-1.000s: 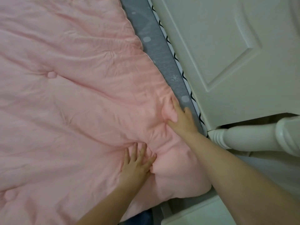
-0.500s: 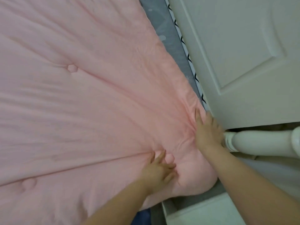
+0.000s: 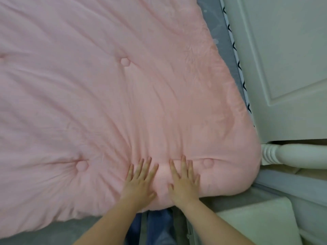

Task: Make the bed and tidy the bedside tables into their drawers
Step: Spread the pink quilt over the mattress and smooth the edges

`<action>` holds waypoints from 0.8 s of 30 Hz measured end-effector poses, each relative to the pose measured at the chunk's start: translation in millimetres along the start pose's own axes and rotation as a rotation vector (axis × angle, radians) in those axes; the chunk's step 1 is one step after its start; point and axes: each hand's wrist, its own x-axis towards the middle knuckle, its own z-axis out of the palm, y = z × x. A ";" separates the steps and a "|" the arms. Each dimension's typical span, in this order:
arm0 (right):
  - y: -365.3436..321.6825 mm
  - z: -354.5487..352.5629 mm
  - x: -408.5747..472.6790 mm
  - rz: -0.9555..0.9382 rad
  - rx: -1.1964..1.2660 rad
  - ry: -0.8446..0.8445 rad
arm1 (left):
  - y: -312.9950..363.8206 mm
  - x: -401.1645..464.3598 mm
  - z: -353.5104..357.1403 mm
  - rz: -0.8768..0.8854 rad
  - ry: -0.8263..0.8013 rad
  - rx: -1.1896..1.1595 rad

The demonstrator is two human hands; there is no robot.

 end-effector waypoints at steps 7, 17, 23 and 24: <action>-38.1 -32.7 -29.3 -0.099 0.142 -0.291 | -77.0 -69.6 -57.6 -0.370 -0.190 -0.346; -196.4 -61.9 -29.7 -0.430 -0.016 -0.217 | -197.1 -179.8 -76.3 -0.684 0.083 -0.357; -280.2 11.7 -24.0 -0.565 -0.036 -0.282 | -246.4 -180.9 -12.3 -0.654 0.121 -0.194; -289.2 27.6 -21.0 -0.545 -0.036 -0.283 | -254.3 -179.4 0.1 -0.653 0.141 -0.177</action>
